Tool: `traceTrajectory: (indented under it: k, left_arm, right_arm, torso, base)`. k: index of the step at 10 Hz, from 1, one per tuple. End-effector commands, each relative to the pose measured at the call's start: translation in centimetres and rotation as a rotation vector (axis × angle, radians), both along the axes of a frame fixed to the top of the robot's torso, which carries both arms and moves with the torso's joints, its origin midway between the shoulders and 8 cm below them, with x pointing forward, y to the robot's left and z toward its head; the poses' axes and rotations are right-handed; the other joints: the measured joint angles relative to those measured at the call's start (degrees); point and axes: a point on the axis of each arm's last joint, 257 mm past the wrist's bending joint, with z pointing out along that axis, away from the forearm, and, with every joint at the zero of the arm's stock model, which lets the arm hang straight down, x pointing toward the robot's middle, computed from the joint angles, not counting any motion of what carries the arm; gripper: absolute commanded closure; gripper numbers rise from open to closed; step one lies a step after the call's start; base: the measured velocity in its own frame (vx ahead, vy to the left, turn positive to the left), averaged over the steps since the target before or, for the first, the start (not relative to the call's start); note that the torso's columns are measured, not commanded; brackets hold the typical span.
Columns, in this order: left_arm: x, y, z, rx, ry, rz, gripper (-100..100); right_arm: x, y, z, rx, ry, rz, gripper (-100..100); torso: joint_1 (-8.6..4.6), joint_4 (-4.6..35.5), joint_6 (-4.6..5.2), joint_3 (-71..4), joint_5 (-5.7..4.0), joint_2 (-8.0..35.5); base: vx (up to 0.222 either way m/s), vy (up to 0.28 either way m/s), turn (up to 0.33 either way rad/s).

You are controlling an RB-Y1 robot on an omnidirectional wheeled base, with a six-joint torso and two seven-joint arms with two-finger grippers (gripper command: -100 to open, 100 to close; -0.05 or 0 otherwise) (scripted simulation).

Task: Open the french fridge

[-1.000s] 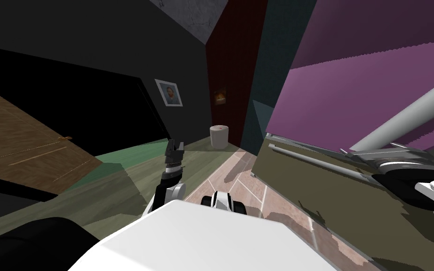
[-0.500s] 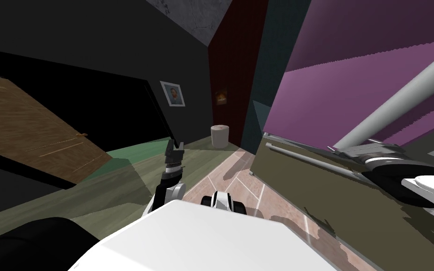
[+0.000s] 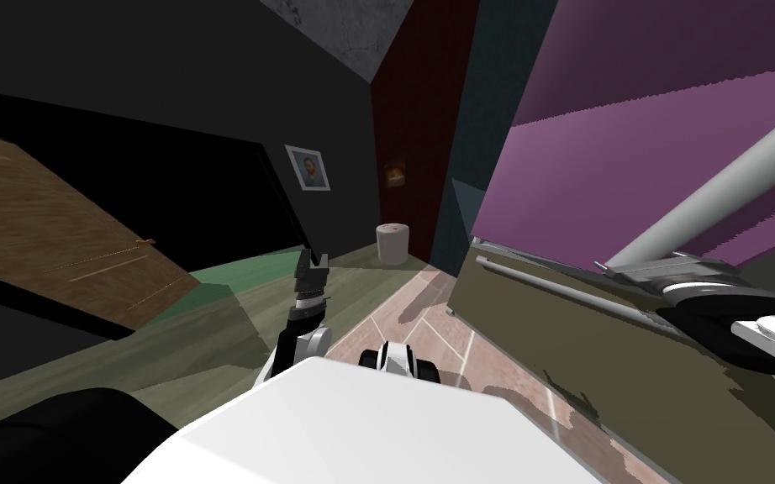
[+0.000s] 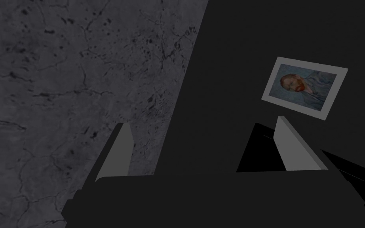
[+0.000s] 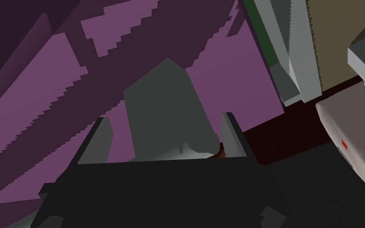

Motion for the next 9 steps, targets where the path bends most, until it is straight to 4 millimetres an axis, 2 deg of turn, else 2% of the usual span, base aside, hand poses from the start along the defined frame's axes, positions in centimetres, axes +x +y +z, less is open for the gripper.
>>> traceTrajectory:
  k: [1, 8, 9]
  left_arm:
    - [0.0, 0.0, 0.0, 0.0, 0.0, 0.0, 0]
    - [0.0, 0.0, 0.0, 0.0, 0.0, 0.0, 0]
    - [0.0, 0.0, 0.0, 0.0, 0.0, 0.0, 0]
  right_arm:
    - [-1.1, -1.9, -0.1, 0.001, 0.004, -0.049, 100]
    - [-5.8, -8.3, 0.1, 0.001, 0.002, -0.218, 100]
    - [-5.4, -7.8, -0.3, 0.005, 0.004, -0.205, 100]
  torso:
    - [0.02, -0.02, -0.16, 0.01, 0.03, 0.04]
    - [-0.34, 0.1, -0.21, -0.02, 0.12, 0.1]
    - [-0.44, 0.11, -0.14, -0.05, 0.13, 0.07]
  base:
    - [0.059, 0.236, -0.061]
    - [0.106, 0.286, -0.055]
    - [0.058, 0.126, -0.048]
